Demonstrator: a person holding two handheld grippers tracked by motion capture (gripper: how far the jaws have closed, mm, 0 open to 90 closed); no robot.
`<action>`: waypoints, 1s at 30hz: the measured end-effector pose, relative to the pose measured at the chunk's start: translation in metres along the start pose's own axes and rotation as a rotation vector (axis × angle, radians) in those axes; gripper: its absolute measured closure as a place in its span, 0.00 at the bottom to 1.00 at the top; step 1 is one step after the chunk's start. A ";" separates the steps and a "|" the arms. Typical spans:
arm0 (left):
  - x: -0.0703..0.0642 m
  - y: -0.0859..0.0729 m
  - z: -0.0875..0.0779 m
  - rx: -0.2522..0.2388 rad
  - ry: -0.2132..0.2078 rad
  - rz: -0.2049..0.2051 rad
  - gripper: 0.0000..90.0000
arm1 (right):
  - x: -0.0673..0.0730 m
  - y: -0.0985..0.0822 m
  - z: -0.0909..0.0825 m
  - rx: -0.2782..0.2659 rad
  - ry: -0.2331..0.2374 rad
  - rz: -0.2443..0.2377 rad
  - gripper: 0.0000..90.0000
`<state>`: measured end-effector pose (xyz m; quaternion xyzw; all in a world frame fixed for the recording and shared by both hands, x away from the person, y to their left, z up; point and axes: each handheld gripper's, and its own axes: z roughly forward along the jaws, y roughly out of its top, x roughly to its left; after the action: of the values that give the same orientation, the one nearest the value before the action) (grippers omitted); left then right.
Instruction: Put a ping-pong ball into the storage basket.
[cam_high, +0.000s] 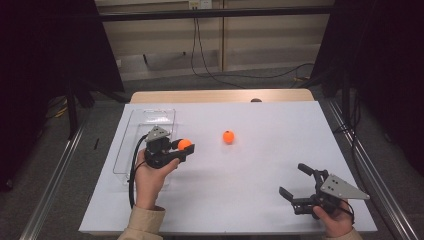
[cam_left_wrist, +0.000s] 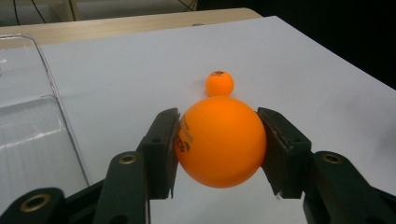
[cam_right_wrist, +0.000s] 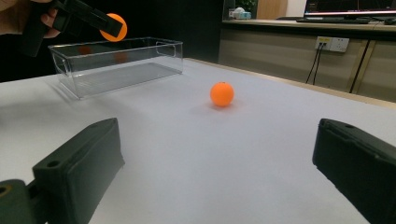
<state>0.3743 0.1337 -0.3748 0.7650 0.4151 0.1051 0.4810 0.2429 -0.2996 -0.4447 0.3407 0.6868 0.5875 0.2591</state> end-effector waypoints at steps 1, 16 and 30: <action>0.000 0.000 0.000 0.000 0.002 0.001 0.57 | 0.000 0.000 0.000 0.000 0.000 0.001 0.01; 0.003 -0.001 -0.001 0.003 0.012 -0.003 0.57 | 0.000 0.000 0.000 0.002 0.001 -0.001 0.01; 0.010 0.000 -0.008 -0.011 0.032 -0.015 0.57 | 0.000 0.000 -0.001 0.000 0.001 -0.001 0.01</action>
<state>0.3760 0.1458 -0.3730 0.7575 0.4280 0.1159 0.4792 0.2423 -0.2999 -0.4447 0.3399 0.6873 0.5873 0.2591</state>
